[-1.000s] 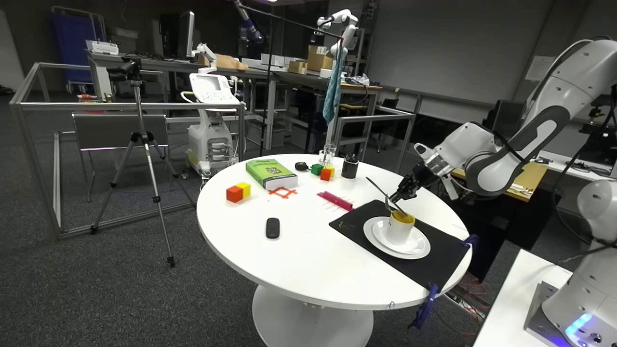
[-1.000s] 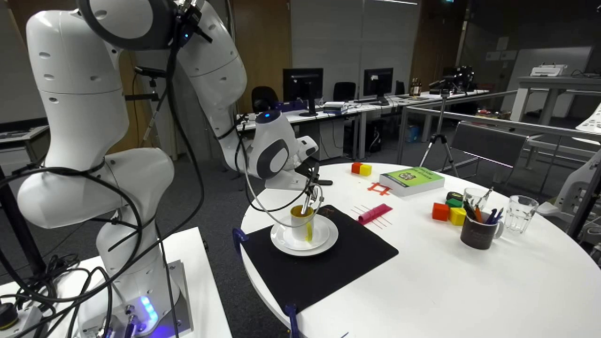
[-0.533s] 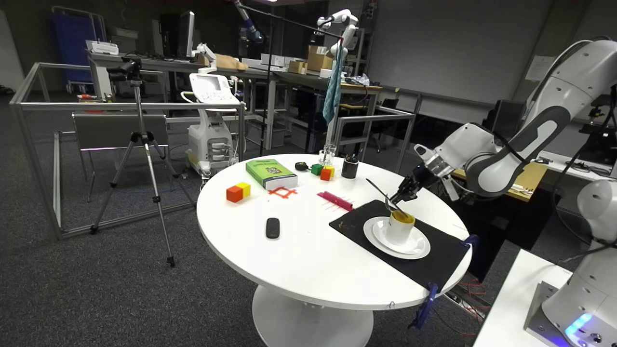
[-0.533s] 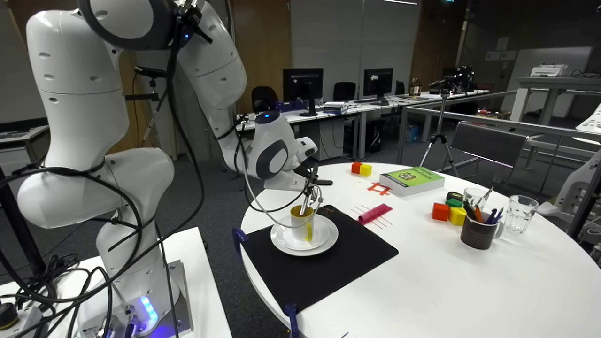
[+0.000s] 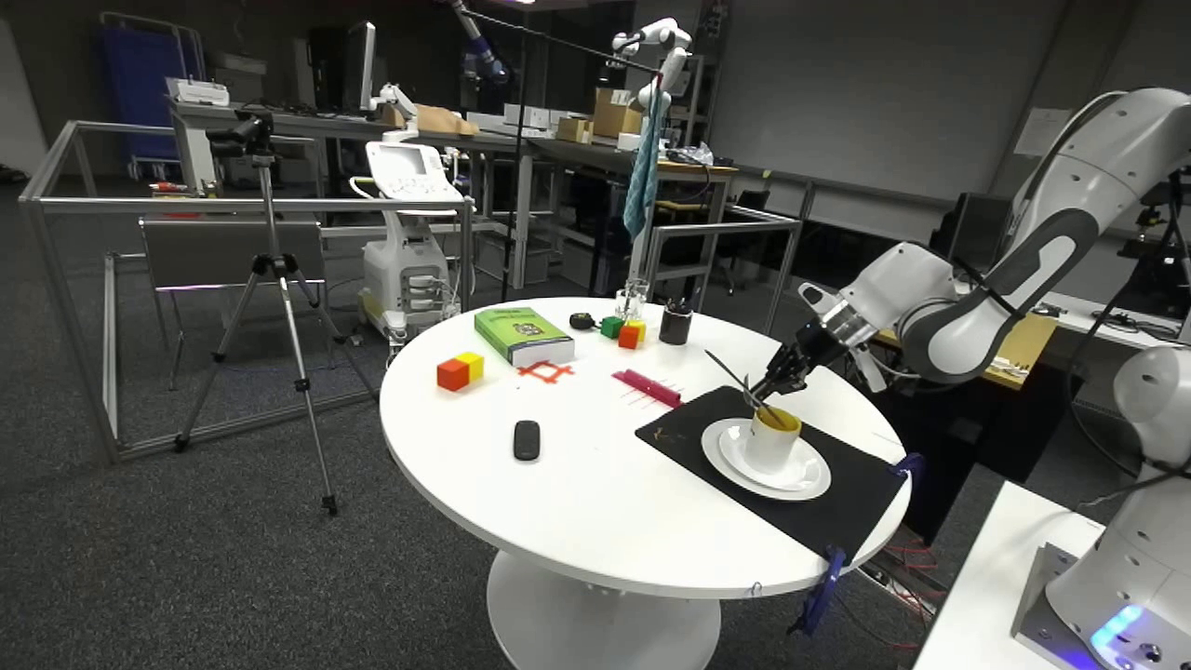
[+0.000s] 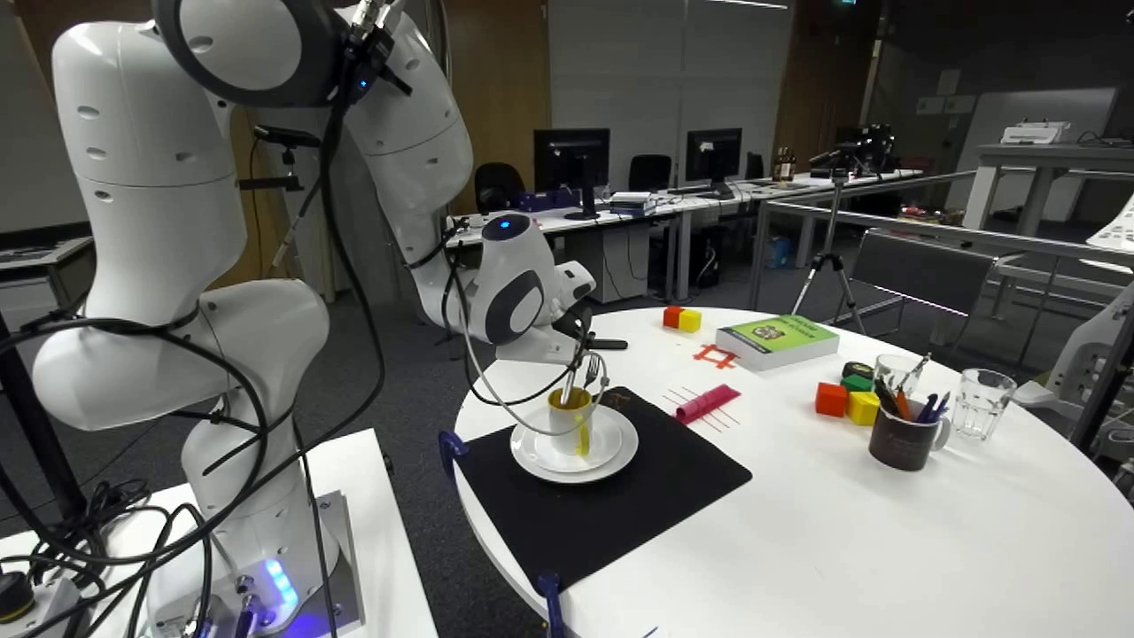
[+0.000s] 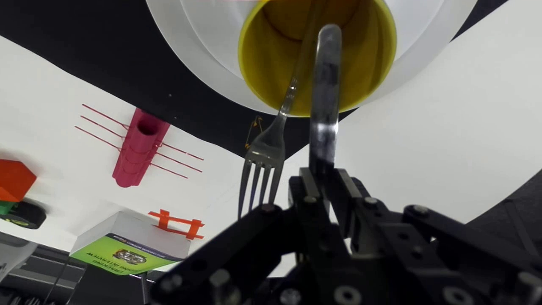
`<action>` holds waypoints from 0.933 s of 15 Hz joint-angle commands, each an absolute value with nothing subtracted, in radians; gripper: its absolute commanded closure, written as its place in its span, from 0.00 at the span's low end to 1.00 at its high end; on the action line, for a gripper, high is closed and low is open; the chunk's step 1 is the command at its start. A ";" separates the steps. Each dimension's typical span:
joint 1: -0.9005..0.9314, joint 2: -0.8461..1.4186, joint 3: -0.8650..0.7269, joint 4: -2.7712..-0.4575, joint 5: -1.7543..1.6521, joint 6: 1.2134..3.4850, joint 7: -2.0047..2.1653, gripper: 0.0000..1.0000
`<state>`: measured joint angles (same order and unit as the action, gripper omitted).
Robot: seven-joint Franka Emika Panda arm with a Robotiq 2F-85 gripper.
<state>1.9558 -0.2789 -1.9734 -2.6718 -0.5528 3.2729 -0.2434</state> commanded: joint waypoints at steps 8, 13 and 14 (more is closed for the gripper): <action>1.833 -0.417 -1.949 -2.681 -0.727 3.310 -0.356 0.96; 1.791 -0.434 -1.942 -2.693 -0.790 3.327 -0.372 0.96; 1.783 -0.436 -1.943 -2.696 -0.803 3.332 -0.373 0.96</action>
<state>1.8321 -0.4019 -1.9543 -2.6765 -0.7571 3.2772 -0.3310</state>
